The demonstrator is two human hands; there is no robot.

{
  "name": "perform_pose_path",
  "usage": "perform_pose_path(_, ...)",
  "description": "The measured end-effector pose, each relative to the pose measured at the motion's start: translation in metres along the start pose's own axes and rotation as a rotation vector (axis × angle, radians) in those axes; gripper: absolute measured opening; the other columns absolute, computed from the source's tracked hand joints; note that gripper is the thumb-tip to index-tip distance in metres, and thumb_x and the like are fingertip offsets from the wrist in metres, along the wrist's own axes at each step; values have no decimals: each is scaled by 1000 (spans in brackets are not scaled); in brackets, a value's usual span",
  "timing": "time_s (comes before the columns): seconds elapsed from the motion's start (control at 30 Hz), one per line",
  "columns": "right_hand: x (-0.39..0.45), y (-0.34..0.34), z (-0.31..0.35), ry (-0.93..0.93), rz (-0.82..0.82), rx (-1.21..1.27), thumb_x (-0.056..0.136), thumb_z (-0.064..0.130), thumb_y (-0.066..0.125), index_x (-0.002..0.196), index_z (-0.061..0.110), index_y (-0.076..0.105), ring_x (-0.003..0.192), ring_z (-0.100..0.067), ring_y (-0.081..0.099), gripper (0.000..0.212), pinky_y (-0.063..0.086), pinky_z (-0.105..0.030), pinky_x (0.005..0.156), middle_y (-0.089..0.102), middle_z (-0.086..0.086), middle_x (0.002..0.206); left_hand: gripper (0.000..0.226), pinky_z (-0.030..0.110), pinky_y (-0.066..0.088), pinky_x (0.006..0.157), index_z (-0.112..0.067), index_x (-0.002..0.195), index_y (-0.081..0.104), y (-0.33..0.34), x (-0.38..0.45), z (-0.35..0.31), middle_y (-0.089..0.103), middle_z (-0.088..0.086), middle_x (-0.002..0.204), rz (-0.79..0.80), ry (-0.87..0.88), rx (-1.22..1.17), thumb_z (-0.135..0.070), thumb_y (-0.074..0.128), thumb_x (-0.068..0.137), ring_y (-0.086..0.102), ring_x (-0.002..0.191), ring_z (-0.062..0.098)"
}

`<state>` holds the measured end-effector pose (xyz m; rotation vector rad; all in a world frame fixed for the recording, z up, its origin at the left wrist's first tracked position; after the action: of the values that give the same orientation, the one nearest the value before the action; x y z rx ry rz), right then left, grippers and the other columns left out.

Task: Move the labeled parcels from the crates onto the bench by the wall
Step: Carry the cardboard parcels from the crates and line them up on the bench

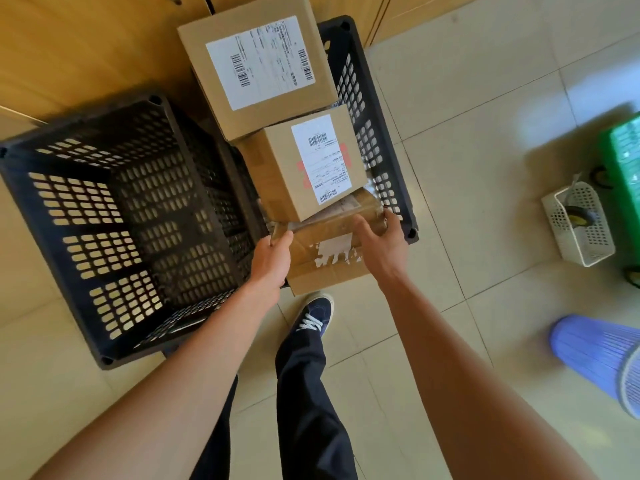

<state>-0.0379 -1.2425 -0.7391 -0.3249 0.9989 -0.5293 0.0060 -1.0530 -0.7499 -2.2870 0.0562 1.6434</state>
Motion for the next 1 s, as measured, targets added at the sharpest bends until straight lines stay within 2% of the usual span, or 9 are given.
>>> perform_pose_path(0.07, -11, -3, -1, -34, -38, 26, 78, 65, 63, 139, 26, 49, 109, -15, 65, 74, 55, -44, 97, 67, 7, 118, 51, 51, 45, 106, -23, 137, 51, -3, -9, 6, 56, 0, 138, -42, 36, 18, -53, 54, 97, 55, 120, 26)
perform_pose_path(0.2, -33, -8, 0, -18, -95, 92, 79, 65, 66, 128, 27, 51, 99, -13, 69, 63, 59, -43, 88, 67, 7, 112, 47, 53, 44, 106, -20, 137, 50, -7, -35, 10, 58, 2, 129, -73, 62, 37, -49, 54, 99, 56, 118, 26)
perform_pose_path(0.4, -64, -24, 4, -3, -176, 81, 76, 72, 62, 113, 37, 44, 104, -17, 65, 55, 58, -46, 88, 62, 7, 114, 38, 49, 49, 100, -20, 130, 50, -14, -84, 13, 61, 3, 118, -71, 91, 26, -45, 54, 101, 59, 107, 25)
perform_pose_path(0.53, -88, -39, 1, 13, -184, 90, 75, 74, 59, 111, 36, 44, 102, -18, 65, 54, 59, -47, 85, 61, 5, 114, 32, 41, 50, 88, -20, 124, 50, -20, -115, 17, 61, 2, 110, -58, 114, 26, -43, 54, 102, 59, 98, 21)
perform_pose_path(0.67, -118, -55, 4, 26, -192, 102, 84, 57, 60, 122, 29, 45, 99, -18, 66, 49, 62, -44, 81, 61, 0, 118, 26, 37, 50, 80, -21, 117, 55, -32, -145, 25, 64, 1, 106, -55, 140, 41, -41, 54, 102, 61, 95, 18)
perform_pose_path(0.73, -136, -63, 8, 17, -193, 117, 87, 48, 58, 133, 27, 45, 98, -17, 66, 52, 61, -43, 84, 61, -1, 120, 23, 40, 52, 85, -20, 110, 60, -41, -163, 27, 66, 0, 102, -54, 153, 37, -41, 54, 102, 63, 96, 18)
perform_pose_path(0.83, -165, -71, 22, -32, -172, 132, 80, 47, 52, 120, 34, 54, 98, -16, 65, 42, 60, -45, 85, 62, 1, 114, 22, 47, 53, 94, -16, 101, 62, -63, -193, 24, 66, -3, 95, -71, 176, -3, -37, 56, 102, 62, 89, 13)
perform_pose_path(0.9, -186, -73, 39, -62, -133, 149, 77, 50, 51, 122, 37, 53, 103, -17, 64, 46, 60, -47, 86, 61, 3, 116, 25, 50, 53, 97, -17, 115, 57, -83, -210, 22, 61, -7, 98, -106, 167, -55, -38, 60, 100, 60, 95, 15)
perform_pose_path(1.0, -219, -73, 72, -143, -70, 191, 75, 48, 53, 132, 32, 52, 108, -17, 62, 59, 59, -47, 89, 61, 5, 119, 46, 51, 55, 96, -26, 136, 45, -117, -237, 15, 55, -10, 106, -146, 156, -146, -39, 64, 97, 58, 109, 20)
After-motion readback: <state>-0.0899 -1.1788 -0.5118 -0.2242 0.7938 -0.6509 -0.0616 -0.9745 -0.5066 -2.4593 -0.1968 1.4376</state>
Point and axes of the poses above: each hand's wrist, its own x-axis towards the middle knuckle, its own y-axis out of the palm, z = x × y, the point moved 2 cm from there along x, towards the middle knuckle
